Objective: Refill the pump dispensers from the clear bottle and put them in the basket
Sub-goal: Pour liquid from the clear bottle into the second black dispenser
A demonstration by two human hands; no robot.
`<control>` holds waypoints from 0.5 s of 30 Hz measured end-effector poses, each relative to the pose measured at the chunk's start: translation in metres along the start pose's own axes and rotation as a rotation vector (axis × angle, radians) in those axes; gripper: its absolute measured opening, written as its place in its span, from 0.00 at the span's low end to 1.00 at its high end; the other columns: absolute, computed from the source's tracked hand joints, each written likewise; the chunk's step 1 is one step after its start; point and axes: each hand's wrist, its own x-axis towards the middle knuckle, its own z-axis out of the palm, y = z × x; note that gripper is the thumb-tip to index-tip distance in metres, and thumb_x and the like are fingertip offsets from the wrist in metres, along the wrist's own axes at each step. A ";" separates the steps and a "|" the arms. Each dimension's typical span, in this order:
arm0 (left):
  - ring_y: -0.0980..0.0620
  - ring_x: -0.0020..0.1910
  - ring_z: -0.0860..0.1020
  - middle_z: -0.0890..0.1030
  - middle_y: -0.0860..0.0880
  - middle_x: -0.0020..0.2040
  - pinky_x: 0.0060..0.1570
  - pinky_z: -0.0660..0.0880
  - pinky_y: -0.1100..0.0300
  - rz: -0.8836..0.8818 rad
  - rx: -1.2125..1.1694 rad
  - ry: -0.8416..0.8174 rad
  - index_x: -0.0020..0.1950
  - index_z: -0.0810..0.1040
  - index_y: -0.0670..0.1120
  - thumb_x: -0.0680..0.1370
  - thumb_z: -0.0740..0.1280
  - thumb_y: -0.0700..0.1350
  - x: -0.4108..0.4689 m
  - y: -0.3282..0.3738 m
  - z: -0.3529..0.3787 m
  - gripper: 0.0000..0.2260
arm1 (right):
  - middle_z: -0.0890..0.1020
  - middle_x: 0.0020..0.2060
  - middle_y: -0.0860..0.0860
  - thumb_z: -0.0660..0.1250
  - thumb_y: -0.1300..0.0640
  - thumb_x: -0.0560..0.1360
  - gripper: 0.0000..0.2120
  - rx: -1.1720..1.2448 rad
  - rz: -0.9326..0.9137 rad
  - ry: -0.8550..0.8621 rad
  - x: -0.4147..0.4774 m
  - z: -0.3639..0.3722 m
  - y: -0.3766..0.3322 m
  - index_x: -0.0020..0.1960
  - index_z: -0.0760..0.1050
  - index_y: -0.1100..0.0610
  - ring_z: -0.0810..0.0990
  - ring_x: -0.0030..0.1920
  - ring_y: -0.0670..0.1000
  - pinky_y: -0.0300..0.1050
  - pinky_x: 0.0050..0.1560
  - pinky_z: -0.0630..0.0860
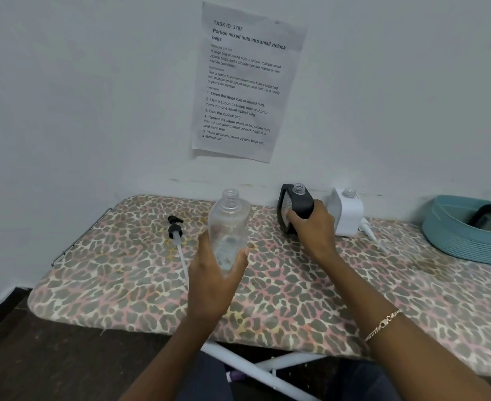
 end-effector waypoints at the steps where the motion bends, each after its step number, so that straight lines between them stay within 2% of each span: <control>1: 0.68 0.48 0.75 0.77 0.55 0.58 0.47 0.68 0.82 0.003 0.001 0.003 0.72 0.71 0.44 0.78 0.75 0.51 -0.001 0.000 0.000 0.27 | 0.81 0.45 0.47 0.73 0.49 0.75 0.16 0.012 -0.005 -0.009 -0.005 -0.006 -0.001 0.57 0.75 0.56 0.81 0.44 0.47 0.40 0.37 0.76; 4: 0.59 0.50 0.77 0.78 0.53 0.58 0.44 0.71 0.75 0.009 -0.002 -0.002 0.72 0.70 0.45 0.79 0.73 0.54 -0.003 0.001 0.000 0.26 | 0.83 0.44 0.48 0.73 0.50 0.75 0.12 0.037 -0.023 -0.038 -0.025 -0.026 -0.002 0.53 0.76 0.55 0.82 0.43 0.48 0.41 0.37 0.79; 7: 0.62 0.45 0.80 0.80 0.51 0.56 0.41 0.78 0.68 0.039 -0.026 -0.005 0.71 0.68 0.47 0.81 0.72 0.53 -0.006 0.003 0.003 0.23 | 0.84 0.44 0.49 0.74 0.49 0.75 0.12 0.022 -0.039 -0.064 -0.049 -0.048 0.000 0.52 0.77 0.55 0.83 0.43 0.49 0.46 0.41 0.82; 10: 0.55 0.42 0.82 0.80 0.49 0.52 0.36 0.80 0.56 0.103 0.012 -0.017 0.70 0.68 0.47 0.81 0.71 0.52 -0.011 0.006 0.005 0.22 | 0.84 0.46 0.44 0.76 0.47 0.75 0.13 0.038 -0.043 -0.085 -0.075 -0.070 0.011 0.55 0.78 0.52 0.84 0.44 0.44 0.44 0.43 0.84; 12: 0.49 0.44 0.81 0.80 0.47 0.54 0.38 0.80 0.54 0.162 0.044 -0.033 0.71 0.68 0.46 0.81 0.70 0.52 -0.015 0.008 0.008 0.23 | 0.84 0.47 0.43 0.77 0.48 0.75 0.15 0.026 -0.057 -0.078 -0.092 -0.084 0.018 0.57 0.79 0.51 0.83 0.45 0.41 0.40 0.42 0.83; 15: 0.45 0.49 0.81 0.81 0.43 0.58 0.44 0.81 0.49 0.223 0.100 -0.062 0.75 0.68 0.44 0.81 0.70 0.50 -0.017 0.007 0.011 0.25 | 0.84 0.49 0.39 0.78 0.50 0.74 0.18 0.037 -0.078 -0.069 -0.112 -0.094 0.023 0.61 0.79 0.49 0.82 0.47 0.33 0.29 0.41 0.78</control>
